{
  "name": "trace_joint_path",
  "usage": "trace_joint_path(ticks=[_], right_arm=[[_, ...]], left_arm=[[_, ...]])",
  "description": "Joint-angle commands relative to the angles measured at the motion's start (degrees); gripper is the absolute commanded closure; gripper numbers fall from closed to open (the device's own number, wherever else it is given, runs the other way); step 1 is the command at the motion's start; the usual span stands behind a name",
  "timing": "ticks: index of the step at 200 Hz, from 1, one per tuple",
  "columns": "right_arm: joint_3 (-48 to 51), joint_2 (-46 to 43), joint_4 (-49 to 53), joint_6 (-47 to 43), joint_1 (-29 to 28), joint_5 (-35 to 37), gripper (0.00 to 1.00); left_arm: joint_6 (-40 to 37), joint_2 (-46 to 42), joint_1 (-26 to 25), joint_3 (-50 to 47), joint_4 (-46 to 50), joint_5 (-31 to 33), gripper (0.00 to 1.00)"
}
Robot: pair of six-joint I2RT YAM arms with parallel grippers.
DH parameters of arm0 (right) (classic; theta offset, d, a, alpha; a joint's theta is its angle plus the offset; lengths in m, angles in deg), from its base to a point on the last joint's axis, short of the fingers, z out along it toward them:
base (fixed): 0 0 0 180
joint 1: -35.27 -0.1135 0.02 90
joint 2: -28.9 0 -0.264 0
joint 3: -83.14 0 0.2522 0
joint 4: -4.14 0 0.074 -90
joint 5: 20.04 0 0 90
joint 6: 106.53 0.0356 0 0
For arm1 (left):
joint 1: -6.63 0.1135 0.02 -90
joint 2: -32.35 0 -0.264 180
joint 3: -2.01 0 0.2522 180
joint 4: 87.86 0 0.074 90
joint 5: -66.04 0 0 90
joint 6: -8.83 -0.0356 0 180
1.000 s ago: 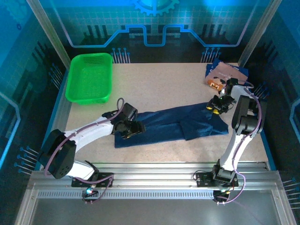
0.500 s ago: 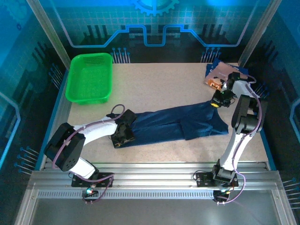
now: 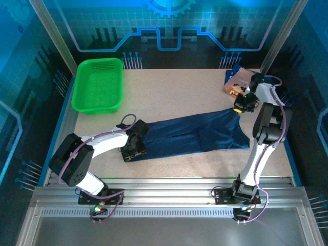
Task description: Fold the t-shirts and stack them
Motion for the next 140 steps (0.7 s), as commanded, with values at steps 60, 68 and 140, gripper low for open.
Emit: trace_joint_path(ticks=[60,68,140], right_arm=[[-4.8,5.2,2.3,-1.2,3.1,3.1,1.0],[-5.1,5.6,2.3,-1.4,3.2,2.9,1.0],[-10.1,12.0,2.9,-2.3,2.6,1.5,0.94]], left_arm=[[0.8,2.0,0.9,-2.7,2.8,1.9,0.32],[0.8,2.1,0.9,-2.8,2.7,1.7,0.32],[-7.7,0.9,-1.0,1.3,-5.8,-1.9,0.32]])
